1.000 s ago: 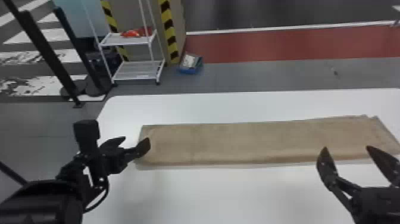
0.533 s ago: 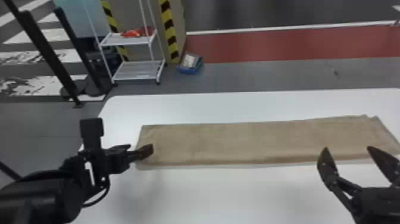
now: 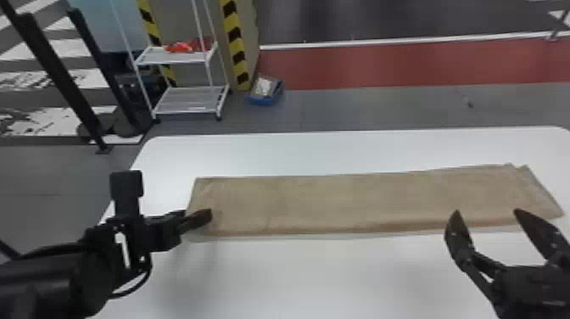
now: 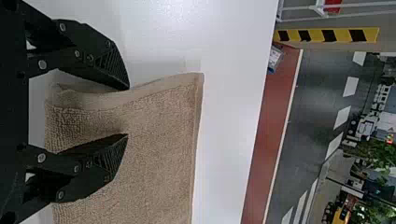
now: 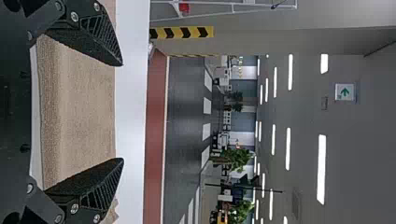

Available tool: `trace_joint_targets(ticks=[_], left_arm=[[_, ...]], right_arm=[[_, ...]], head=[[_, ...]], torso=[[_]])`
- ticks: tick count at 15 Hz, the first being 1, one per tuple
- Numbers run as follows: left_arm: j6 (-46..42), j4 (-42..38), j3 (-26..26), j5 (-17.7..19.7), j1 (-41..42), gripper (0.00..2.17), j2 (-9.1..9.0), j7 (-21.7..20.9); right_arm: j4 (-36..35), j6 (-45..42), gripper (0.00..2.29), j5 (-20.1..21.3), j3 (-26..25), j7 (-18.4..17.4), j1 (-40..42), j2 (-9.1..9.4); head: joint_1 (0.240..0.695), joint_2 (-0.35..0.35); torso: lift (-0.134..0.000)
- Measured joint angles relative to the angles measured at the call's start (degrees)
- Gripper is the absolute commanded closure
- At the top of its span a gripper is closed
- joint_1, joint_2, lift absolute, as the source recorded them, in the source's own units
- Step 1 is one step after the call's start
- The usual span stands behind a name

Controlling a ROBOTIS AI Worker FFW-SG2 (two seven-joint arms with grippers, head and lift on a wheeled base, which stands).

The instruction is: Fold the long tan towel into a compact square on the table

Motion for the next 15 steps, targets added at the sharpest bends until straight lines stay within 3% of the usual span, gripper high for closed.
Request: trace_joint_targets(ticks=[4,9,11,15], left_arm=[[-0.1,0.0,1.7,-0.1,0.2,2.15,-0.12,-2.8],[-0.3,-0.3,9.4,0.0,0.5,2.15,0.15,-11.6],[-0.4,0.0,12.6,0.1,0.4,2.14,0.59,-11.9],[0.3,-0.7,16.5,1.2,-0.7,2.14,1.44,-12.7]], right_arm=[[0.2,0.0,0.17,-0.1,-0.1,-0.1,-0.1,0.0],[0.5,0.0,0.17,-0.1,-0.2,-0.4,-0.1,0.0],[0.5,0.0,0.17,-0.1,-0.2,-0.4,-0.1,0.0],[0.3,0.0,0.17,0.0,-0.2,-0.4,-0.1,0.0]], head=[[0.695,0.136],[0.695,0.171],[0.695,0.222],[0.695,0.255]], torso=[[-0.125],[-0.125],[-0.125],[-0.125]])
